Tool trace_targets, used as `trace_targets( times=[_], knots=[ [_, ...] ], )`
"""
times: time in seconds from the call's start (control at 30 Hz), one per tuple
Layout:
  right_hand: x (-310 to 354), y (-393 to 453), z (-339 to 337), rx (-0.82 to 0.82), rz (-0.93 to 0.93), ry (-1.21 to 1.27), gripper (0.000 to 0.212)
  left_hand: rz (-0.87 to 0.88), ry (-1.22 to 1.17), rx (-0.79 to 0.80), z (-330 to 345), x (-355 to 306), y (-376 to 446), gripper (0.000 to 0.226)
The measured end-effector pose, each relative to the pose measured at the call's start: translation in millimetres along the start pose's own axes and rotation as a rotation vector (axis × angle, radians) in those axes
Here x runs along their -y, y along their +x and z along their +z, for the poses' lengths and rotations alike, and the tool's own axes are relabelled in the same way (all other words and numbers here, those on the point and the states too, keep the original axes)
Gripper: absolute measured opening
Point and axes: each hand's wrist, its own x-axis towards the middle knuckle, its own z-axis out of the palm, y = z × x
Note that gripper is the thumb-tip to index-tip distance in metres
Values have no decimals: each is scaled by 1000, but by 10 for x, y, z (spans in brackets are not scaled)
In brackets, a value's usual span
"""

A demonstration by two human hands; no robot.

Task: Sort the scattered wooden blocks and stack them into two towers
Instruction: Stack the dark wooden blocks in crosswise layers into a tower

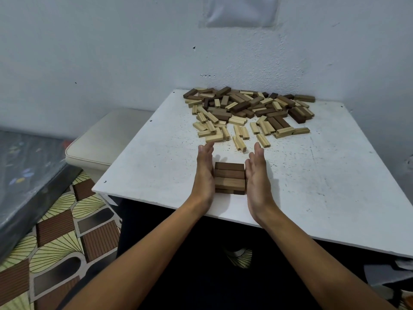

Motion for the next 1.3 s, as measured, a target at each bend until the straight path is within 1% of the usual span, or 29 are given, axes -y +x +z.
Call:
trace_targets(
  times=[0.03, 0.1, 0.17, 0.2, 0.27, 0.33, 0.43, 0.5, 0.6, 0.73, 0.8, 0.93, 1.0, 1.13, 1.2, 1.3],
  knots=[
    [8, 20, -26, 1, 3, -6, 63, -3, -1, 7, -29, -10, 26, 55],
    [39, 58, -95, 4, 9, -29, 75, 1, 39, 15, -115, -28, 104, 54],
    [94, 121, -176, 13, 8, -56, 83, 22, 115, 26, -210, -55, 208, 46],
    [124, 166, -216, 18, 7, -70, 80, 37, 161, 40, -251, -77, 272, 40],
    [177, 272, -283, 41, 12, -112, 68, 84, 297, 68, -319, -107, 411, 27],
    [235, 406, -333, 82, 8, -171, 63, 122, 453, 93, -359, -127, 564, 19],
    [316, 650, -394, 114, -10, -277, 62, 199, 641, 139, -377, -158, 794, 35],
    [369, 862, -433, 114, -33, -325, 61, 257, 734, 152, -361, -214, 953, 40],
    [422, 1231, -477, 123, -68, -424, 58, 332, 833, 163, -310, -320, 1224, 38],
    [411, 1742, -495, 195, -88, -620, 66, 406, 996, 188, -250, -361, 1664, 34],
    [387, 1995, -489, 230, -119, -728, 66, 422, 1097, 210, -217, -361, 1900, 34],
    [307, 2422, -424, 301, -233, -1028, 62, 487, 1259, 369, -189, -327, 2245, 36],
    [270, 2601, -378, 342, -270, -1167, 60, 518, 1305, 405, -216, -267, 2356, 35],
    [207, 2787, -330, 402, -323, -1402, 55, 535, 1330, 378, -279, -153, 2462, 32],
    [149, 2806, -332, 385, -394, -1525, 52, 567, 1342, 372, -273, -133, 2486, 31],
    [99, 2748, -350, 316, -460, -1619, 52, 600, 1360, 388, -257, -138, 2495, 30]
  ],
)
